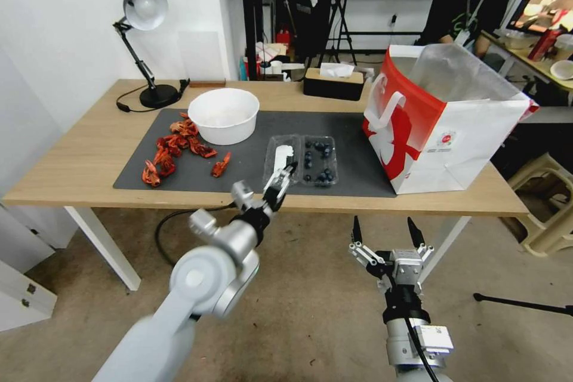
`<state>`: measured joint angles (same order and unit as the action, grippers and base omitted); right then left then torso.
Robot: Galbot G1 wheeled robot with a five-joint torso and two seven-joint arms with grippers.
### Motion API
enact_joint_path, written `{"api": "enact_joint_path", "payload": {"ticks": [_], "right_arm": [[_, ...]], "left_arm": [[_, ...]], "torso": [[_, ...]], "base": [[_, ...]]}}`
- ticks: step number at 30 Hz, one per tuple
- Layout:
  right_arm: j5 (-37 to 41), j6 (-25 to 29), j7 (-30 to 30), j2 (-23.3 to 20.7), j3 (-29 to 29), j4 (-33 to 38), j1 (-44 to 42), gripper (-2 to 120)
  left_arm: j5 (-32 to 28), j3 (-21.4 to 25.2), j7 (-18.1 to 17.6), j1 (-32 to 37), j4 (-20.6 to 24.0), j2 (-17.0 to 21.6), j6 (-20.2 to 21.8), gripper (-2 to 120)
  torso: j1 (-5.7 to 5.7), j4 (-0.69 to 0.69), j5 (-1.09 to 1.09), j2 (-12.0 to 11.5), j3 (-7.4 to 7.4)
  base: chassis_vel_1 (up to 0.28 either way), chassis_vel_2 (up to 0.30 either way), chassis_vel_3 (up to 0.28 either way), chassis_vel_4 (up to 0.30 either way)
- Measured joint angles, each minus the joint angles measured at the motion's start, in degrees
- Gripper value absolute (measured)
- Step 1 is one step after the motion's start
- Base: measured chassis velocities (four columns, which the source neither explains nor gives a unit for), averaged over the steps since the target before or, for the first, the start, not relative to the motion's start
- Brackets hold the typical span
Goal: Close the takeout container lid, then place the container into the takeout bag.
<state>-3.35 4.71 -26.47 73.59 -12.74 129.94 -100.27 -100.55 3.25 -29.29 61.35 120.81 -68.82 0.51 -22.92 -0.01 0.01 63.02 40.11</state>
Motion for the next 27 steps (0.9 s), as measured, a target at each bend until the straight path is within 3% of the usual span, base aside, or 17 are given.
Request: {"api": "enact_joint_path", "payload": {"ticks": [8, 27], "right_arm": [[0.29, -0.23, -0.15, 0.14, -1.41, 0.24, -0.08, 100], [0.48, -0.22, -0.29, 0.29, -1.94, 0.02, 0.28, 100]], "left_arm": [[-0.79, -3.38, -4.32, -6.69, -7.85, -2.92, -0.65, 100], [2.65, -3.69, -3.19, -9.46, -13.56, -3.58, -2.78, 100]], "torso": [[0.0, 0.01, -0.01, 0.0, 0.0], [0.0, 0.01, -0.01, 0.0, -0.01]], "base": [[0.0, 0.0, 0.0, 0.0], [0.0, 0.0, 0.0, 0.0]]}}
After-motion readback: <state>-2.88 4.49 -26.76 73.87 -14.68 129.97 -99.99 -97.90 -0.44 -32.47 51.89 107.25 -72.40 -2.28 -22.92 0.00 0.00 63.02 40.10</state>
